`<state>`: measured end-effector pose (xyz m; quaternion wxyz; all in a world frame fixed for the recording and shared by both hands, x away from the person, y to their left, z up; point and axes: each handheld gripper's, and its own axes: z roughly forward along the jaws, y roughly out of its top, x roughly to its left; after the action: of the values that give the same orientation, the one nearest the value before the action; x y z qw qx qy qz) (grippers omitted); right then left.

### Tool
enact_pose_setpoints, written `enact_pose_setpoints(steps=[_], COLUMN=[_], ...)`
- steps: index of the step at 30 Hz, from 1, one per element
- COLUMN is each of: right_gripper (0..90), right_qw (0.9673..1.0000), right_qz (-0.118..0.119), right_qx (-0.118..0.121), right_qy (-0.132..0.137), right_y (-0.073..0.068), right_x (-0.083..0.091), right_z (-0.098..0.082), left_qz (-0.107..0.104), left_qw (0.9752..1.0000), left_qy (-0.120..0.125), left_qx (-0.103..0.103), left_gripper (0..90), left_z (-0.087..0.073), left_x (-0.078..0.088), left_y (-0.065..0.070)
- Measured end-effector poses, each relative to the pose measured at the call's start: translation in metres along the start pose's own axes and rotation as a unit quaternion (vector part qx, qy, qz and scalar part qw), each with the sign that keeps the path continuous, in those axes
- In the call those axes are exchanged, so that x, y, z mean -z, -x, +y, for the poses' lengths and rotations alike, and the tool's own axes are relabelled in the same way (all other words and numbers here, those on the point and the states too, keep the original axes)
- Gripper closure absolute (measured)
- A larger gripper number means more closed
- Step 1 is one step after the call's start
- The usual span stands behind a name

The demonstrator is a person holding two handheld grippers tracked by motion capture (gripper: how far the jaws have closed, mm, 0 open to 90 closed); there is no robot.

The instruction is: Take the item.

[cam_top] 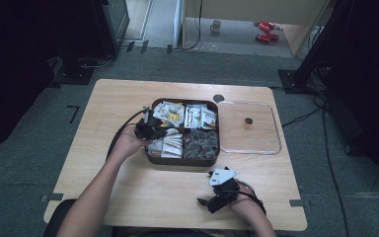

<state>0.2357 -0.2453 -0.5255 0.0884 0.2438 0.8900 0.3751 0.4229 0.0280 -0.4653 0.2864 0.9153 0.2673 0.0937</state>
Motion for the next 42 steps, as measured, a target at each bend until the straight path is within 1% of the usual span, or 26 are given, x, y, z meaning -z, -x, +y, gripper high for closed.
enact_pose_setpoints(steps=[2, 5, 9, 14, 20, 22, 23, 26, 27, 28, 30, 32, 38, 40, 42], right_gripper=[0.0, 0.0, 0.0, 0.0, 0.0, 0.0, 0.0, 0.0, 0.0, 0.0, 0.0, 0.0, 0.0, 0.0, 0.0], right_qw=[1.0000, 1.0000, 1.0000, 1.0000, 1.0000, 1.0000, 1.0000, 1.0000, 1.0000, 1.0000, 1.0000, 1.0000, 1.0000, 1.0000, 1.0000], right_qz=[0.000, 0.000, 0.000, 0.000, 0.000, 0.001, 0.000, 0.000, 0.000, 0.000, 0.000, 0.001, 0.001, 0.001, 0.001], right_qx=[0.000, 0.000, 0.000, 0.000, 0.000, 0.000, 0.000, 0.000, 0.000, 0.000, 0.000, 0.000, 0.000, 0.000, -0.001], right_qy=[0.000, 0.000, 0.001, 0.000, 0.000, 0.000, 0.000, 0.000, 0.000, 0.000, 0.000, 0.000, 0.000, 0.000, 0.000], right_y=[0.000, 0.000, 0.000, 0.000, 0.000, 0.000, 0.000, 0.000, 0.000, 0.000, 0.000, 0.000, 0.000, 0.000, 0.000], right_x=[0.000, 0.000, 0.000, 0.000, 0.000, 0.000, 0.000, 0.000, 0.000, 0.000, 0.000, 0.000, 0.000, 0.000, 0.000], right_z=[0.000, 0.000, 0.000, 0.000, 0.000, 0.000, 0.000, 0.000, 0.000, 0.000, 0.000, 0.000, 0.000, 0.000, 0.000], left_qz=[-0.002, -0.010, -0.016, -0.017, -0.019, -0.019, -0.020, -0.019, -0.019, -0.019, -0.018, -0.022, -0.019, -0.019, -0.018], left_qw=[1.0000, 0.9998, 0.9996, 0.9994, 0.9986, 0.9985, 0.9981, 0.9979, 0.9973, 0.9973, 0.9968, 0.9961, 0.9953, 0.9947, 0.9946], left_qy=[0.001, 0.012, 0.020, 0.025, 0.043, 0.045, 0.050, 0.055, 0.062, 0.062, 0.069, 0.075, 0.082, 0.087, 0.089], left_qx=[0.002, 0.008, 0.015, 0.017, 0.025, 0.025, 0.029, 0.030, 0.034, 0.034, 0.037, 0.042, 0.047, 0.051, 0.051], left_gripper=[88.8, 88.9, 88.9, 88.9, 88.9, 88.9, 88.9, 88.9, 88.9, 88.8, 88.9, 88.8, 88.8, 88.8, 88.8], left_z=[0.000, 0.000, 0.000, 0.000, 0.000, 0.000, -0.001, -0.001, -0.002, -0.002, -0.003, -0.004, -0.007, -0.009, -0.010], left_x=[0.001, 0.006, 0.011, 0.015, 0.026, 0.029, 0.032, 0.036, 0.039, 0.039, 0.045, 0.048, 0.055, 0.058, 0.061], left_y=[0.000, -0.001, -0.003, -0.003, -0.004, -0.004, -0.004, -0.005, -0.006, -0.006, -0.007, -0.008, -0.009, -0.010, -0.011])
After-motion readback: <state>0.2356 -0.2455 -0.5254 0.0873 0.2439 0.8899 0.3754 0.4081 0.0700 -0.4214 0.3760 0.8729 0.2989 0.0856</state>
